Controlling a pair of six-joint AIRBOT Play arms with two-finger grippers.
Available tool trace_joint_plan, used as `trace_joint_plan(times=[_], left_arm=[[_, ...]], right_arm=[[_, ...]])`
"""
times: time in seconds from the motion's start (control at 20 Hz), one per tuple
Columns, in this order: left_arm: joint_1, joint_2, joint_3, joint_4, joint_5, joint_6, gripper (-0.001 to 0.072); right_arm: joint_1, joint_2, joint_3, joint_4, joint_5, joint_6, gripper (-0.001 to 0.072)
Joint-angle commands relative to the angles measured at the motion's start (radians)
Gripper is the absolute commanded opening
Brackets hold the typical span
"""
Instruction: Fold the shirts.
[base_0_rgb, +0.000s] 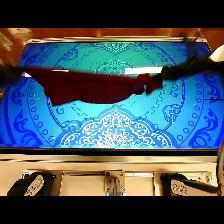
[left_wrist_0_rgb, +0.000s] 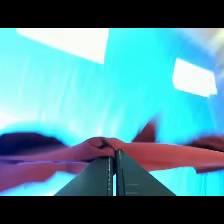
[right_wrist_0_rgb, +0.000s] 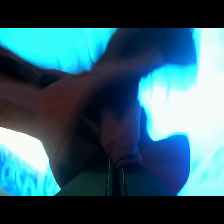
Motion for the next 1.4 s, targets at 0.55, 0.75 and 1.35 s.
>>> trace_joint_plan(times=[0.55,0.75,1.35], left_arm=[[-0.008,0.245,0.553,0.379,-0.221,-0.28,0.0041],[-0.008,0.245,0.403,0.388,-0.223,-0.28,0.0041],[-0.008,-0.235,-0.106,0.473,-0.029,-0.266,0.0041]], right_arm=[[-0.006,0.655,0.307,-0.342,-0.204,0.212,0.0063],[-0.006,0.557,0.307,-0.371,0.032,0.211,0.0063],[-0.005,-0.222,0.143,-0.255,-0.045,0.342,0.0064]])
